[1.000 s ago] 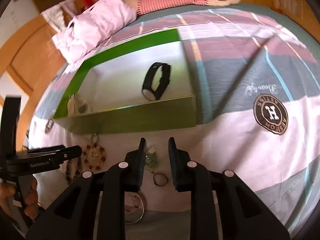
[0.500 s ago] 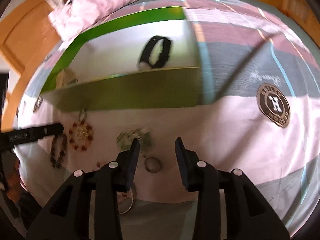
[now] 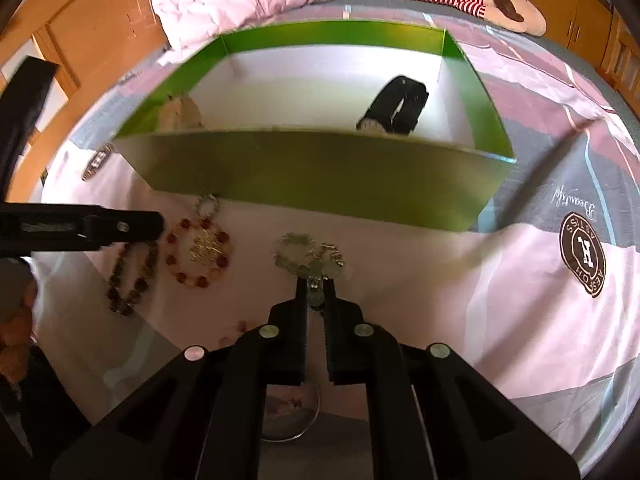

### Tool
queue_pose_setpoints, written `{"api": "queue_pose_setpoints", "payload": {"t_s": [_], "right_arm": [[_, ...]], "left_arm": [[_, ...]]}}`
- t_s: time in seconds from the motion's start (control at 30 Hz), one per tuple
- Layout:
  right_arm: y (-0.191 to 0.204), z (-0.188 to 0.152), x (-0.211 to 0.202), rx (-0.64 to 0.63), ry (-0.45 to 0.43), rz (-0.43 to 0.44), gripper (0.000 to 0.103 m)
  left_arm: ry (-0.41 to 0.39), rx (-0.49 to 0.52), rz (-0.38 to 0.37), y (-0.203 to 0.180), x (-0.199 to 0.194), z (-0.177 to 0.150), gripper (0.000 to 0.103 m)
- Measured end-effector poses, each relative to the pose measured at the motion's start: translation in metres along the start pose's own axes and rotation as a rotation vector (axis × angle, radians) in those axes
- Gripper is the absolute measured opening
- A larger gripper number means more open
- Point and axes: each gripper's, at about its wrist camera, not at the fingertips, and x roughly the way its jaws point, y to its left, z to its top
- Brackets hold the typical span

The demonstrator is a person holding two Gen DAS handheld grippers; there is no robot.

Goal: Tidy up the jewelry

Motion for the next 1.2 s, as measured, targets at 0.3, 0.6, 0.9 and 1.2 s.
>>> {"api": "queue_pose_setpoints", "payload": {"t_s": [0.3, 0.6, 0.9, 1.2], "right_arm": [[-0.015, 0.0, -0.01, 0.04, -0.017, 0.013, 0.007], [-0.016, -0.002, -0.006, 0.049, 0.004, 0.013, 0.007], [-0.017, -0.003, -0.009, 0.053, -0.015, 0.005, 0.007], [-0.016, -0.002, -0.009, 0.056, -0.026, 0.002, 0.007]], "left_arm": [[0.009, 0.09, 0.039, -0.025, 0.018, 0.003, 0.059], [-0.007, 0.17, 0.143, -0.048, 0.031, 0.0, 0.06], [-0.068, 0.109, 0.09, -0.048, 0.01, 0.001, 0.008], [-0.263, 0.137, 0.033, -0.069, -0.046, -0.006, 0.008]]}}
